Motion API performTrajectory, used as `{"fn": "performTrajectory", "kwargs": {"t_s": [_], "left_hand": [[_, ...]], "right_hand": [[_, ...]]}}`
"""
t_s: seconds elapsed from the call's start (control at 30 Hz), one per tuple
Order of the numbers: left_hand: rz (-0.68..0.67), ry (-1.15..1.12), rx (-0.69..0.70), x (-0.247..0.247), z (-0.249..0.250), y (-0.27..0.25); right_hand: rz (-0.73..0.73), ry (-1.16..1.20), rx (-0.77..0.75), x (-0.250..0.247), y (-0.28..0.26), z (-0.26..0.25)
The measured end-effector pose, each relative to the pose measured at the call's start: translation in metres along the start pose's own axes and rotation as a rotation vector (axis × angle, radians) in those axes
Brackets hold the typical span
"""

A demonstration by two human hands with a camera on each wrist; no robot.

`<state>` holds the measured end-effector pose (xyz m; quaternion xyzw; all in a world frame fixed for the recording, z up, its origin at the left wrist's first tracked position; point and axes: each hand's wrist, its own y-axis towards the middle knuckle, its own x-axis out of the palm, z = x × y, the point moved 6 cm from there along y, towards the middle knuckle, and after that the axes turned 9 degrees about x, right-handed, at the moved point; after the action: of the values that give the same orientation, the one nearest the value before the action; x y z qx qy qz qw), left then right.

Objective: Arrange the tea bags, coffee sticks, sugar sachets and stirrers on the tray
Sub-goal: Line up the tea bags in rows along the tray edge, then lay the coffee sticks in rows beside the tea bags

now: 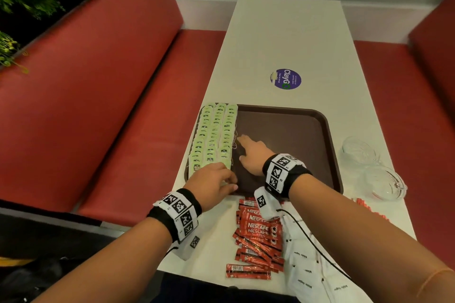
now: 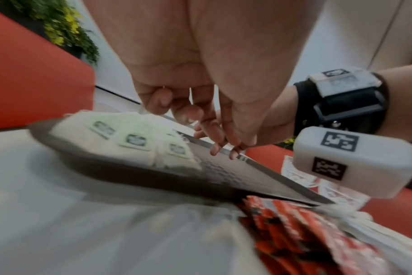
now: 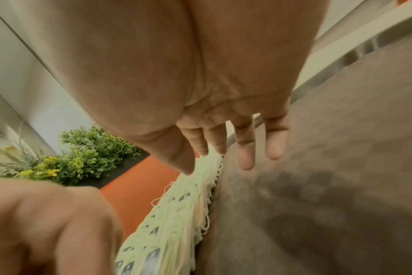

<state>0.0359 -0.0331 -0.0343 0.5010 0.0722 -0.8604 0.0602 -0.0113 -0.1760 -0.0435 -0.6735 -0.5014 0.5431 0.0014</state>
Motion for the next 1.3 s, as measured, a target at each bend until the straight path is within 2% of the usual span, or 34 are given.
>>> {"fn": "performTrajectory", "kwargs": {"t_s": [0.1, 0.2, 0.37, 0.47, 0.83, 1.1, 1.3], "left_hand": [[-0.108, -0.008, 0.123, 0.012, 0.030, -0.002], [-0.191, 0.065, 0.180, 0.029, 0.048, -0.005], [-0.255, 0.250, 0.174, 0.046, 0.057, -0.006], [-0.258, 0.242, 0.164, 0.044, 0.059, -0.004], [-0.096, 0.057, 0.136, 0.007, 0.074, 0.005], [-0.055, -0.130, 0.109, -0.010, 0.070, 0.017], [-0.035, -0.171, 0.139, -0.020, 0.063, 0.034]], "right_hand": [[0.033, -0.013, -0.022, -0.006, -0.022, 0.019], [0.084, -0.012, -0.081, -0.010, -0.051, 0.034], [0.072, 0.000, -0.104, -0.003, -0.091, 0.057], [0.029, -0.029, -0.141, 0.006, -0.108, 0.063], [0.030, -0.076, -0.179, 0.012, -0.124, 0.059], [0.100, 0.144, -0.139, -0.010, -0.114, 0.066], [0.142, 0.222, -0.147, -0.020, -0.100, 0.072]]}}
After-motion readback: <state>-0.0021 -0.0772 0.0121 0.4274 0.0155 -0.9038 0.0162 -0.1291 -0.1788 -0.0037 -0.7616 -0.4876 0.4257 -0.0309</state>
